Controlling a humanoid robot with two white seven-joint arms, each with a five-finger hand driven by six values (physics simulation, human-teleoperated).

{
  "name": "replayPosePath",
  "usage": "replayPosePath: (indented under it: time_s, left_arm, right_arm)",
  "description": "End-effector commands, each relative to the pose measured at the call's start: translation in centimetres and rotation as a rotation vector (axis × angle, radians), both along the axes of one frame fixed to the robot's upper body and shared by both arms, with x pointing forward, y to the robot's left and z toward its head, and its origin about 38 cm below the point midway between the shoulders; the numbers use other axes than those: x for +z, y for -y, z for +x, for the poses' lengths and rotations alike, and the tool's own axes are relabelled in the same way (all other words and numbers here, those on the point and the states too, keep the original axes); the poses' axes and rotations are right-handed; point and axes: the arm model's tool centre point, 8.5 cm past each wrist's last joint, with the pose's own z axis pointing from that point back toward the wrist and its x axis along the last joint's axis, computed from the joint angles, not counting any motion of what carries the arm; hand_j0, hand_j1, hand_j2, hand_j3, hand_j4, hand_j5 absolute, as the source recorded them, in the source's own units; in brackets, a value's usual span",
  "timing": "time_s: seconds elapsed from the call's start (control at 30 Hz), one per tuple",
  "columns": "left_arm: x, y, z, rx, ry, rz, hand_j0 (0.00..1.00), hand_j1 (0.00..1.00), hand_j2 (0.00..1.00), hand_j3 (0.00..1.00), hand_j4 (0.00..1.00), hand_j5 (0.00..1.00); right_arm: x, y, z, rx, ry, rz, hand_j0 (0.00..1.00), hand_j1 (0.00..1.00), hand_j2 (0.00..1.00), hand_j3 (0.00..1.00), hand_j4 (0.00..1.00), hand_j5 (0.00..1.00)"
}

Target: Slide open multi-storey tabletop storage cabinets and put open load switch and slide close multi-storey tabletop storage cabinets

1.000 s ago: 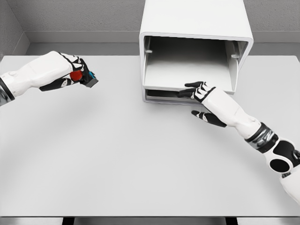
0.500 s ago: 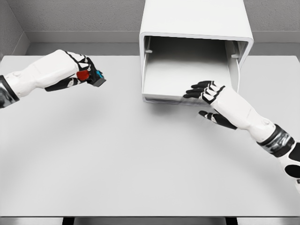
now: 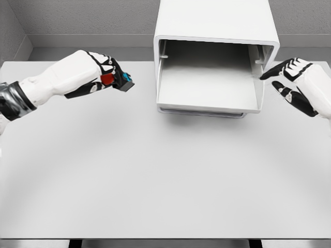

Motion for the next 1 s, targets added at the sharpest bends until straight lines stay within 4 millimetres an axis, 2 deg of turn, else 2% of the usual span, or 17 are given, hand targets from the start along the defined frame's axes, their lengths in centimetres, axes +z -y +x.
replayPosePath:
  time_s: [0.0,0.2,0.5,0.7,0.97]
  left_arm:
    - [0.2,0.7,-0.1,-0.013,0.006,-0.026,0.37,0.37,0.37,0.37,0.37,0.37]
    - [0.2,2.1,0.0,-0.034,0.010,-0.069,0.37,0.37,0.37,0.37,0.37,0.37]
    - [0.2,4.3,-0.2,-0.067,0.018,-0.121,0.37,0.37,0.37,0.37,0.37,0.37]
    - [0.3,5.7,0.0,-0.080,0.026,-0.143,0.37,0.37,0.37,0.37,0.37,0.37]
    - [0.0,7.6,0.2,-0.089,0.027,-0.161,0.37,0.37,0.37,0.37,0.37,0.37]
  right_arm:
    - [-0.1,1.6,0.4,-0.045,-0.007,0.010,0.42,0.42,0.42,0.42,0.42,0.42]
    - [-2.7,3.8,0.6,-0.113,-0.087,-0.001,0.44,0.44,0.44,0.44,0.44,0.44]
    - [-6.4,4.0,-1.4,-0.124,-0.185,-0.032,0.45,0.45,0.45,0.45,0.45,0.45]
    - [-7.9,4.2,-2.4,-0.129,-0.229,-0.036,0.48,0.48,0.48,0.48,0.48,0.48]
    - [-8.5,3.9,-3.1,-0.121,-0.242,-0.052,0.47,0.47,0.47,0.47,0.47,0.47]
